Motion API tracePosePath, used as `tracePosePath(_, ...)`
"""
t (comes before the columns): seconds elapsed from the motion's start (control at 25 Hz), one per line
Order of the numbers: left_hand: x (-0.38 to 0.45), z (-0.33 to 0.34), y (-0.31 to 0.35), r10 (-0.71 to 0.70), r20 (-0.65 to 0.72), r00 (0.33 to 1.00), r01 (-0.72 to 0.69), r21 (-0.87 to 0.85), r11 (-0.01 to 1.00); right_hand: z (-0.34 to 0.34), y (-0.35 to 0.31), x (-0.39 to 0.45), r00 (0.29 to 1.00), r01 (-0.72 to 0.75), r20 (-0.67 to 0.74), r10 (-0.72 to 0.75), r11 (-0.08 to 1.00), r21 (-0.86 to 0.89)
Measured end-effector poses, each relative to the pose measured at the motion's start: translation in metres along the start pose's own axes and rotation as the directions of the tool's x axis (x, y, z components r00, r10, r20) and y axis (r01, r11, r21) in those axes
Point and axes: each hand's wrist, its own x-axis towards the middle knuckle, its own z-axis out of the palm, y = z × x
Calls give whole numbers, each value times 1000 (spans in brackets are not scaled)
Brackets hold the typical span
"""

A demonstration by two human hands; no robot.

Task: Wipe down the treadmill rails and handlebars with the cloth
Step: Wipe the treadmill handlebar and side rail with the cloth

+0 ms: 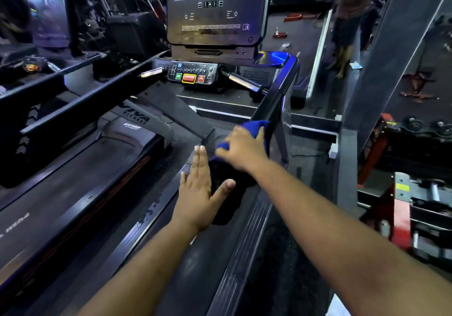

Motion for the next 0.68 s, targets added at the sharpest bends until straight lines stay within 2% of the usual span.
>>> tracePosePath(0.08, -13, 0, -9, 27, -39, 999, -30, -53, 998, 9, -21, -42, 981, 190, 25, -190, 982, 20)
tracePosePath(0.16, -29, -1, -17, 95, -25, 995, -95, 1, 995, -4, -16, -43, 959, 262, 101, -265, 964, 39)
tracePosePath(0.24, -42, -4, -24, 121, 9, 993, -121, 56, 991, -15, -23, -28, 976, 170, 139, -167, 985, -11)
tracePosePath(0.32, -49, -5, -31, 98, 7, 995, -98, -1, 995, -6, -40, -31, 996, -33, 76, 36, 999, -30)
tracePosePath(0.4, -52, -8, -35, 81, -55, 995, -90, -181, 979, 13, -54, -61, 997, -81, 25, 78, 988, 134)
tracePosePath(0.52, -44, -15, -36, 47, -173, 984, -119, -436, 892, 44, -57, -130, 991, 65, -137, 10, 846, 529)
tracePosePath(0.6, -31, -17, -29, 52, -164, 985, -123, -458, 880, 68, -53, -148, 970, 89, -225, 93, 723, 685)
tracePosePath(0.68, -18, -17, -16, 85, -84, 993, -109, -336, 936, 81, -42, -130, 948, 38, -214, 236, 583, 811)
